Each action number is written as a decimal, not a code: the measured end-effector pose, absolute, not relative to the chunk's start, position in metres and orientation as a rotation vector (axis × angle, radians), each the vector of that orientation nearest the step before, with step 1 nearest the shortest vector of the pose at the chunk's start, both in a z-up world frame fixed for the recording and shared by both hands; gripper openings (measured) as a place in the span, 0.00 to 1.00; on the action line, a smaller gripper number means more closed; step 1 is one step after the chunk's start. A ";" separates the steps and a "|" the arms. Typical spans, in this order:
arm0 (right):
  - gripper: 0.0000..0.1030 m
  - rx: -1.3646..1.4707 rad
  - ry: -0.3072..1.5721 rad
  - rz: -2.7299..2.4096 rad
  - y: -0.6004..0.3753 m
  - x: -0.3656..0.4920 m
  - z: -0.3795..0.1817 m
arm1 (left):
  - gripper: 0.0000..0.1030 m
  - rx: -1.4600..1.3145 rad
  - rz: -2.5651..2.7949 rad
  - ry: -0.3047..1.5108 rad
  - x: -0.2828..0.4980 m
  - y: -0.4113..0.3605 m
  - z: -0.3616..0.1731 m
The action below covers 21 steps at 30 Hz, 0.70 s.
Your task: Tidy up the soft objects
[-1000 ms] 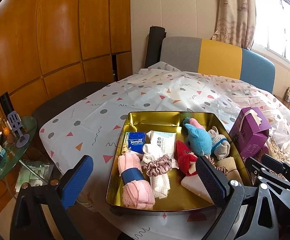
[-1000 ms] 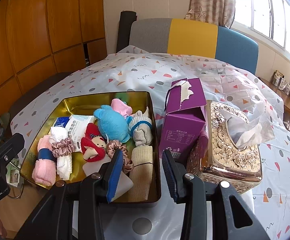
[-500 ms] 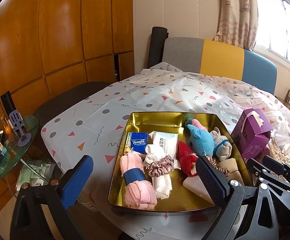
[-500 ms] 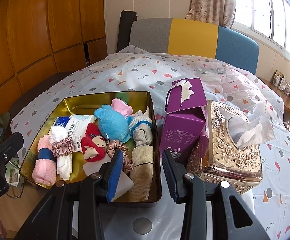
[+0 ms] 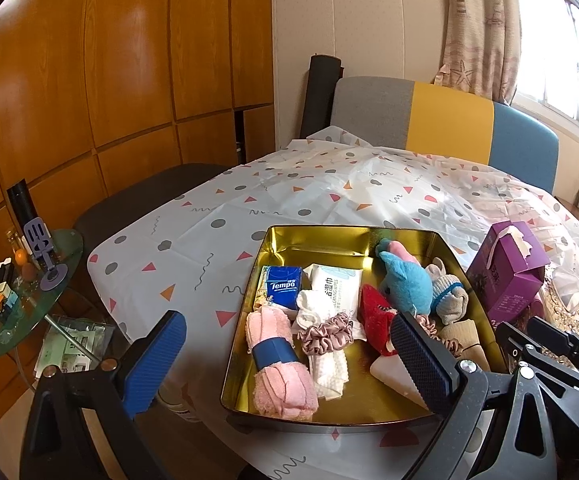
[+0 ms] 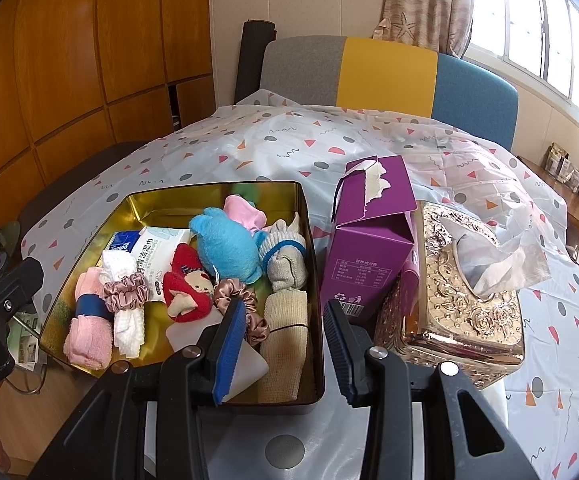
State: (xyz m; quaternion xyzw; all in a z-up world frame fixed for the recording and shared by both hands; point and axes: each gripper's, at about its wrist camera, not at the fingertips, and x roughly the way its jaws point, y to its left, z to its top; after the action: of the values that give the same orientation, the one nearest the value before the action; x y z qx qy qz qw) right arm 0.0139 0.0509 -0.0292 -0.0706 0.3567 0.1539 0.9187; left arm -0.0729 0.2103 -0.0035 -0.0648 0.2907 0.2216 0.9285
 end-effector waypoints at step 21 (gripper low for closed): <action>0.39 -0.161 0.739 0.324 0.051 0.013 -0.033 | 0.96 -0.155 0.466 0.614 -0.073 0.216 -0.007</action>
State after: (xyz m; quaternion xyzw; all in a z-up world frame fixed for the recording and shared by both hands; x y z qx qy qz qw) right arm 0.0128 0.0509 -0.0333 -0.0785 0.3594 0.1575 0.9165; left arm -0.0730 0.2158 -0.0074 -0.0754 0.2992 0.2269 0.9237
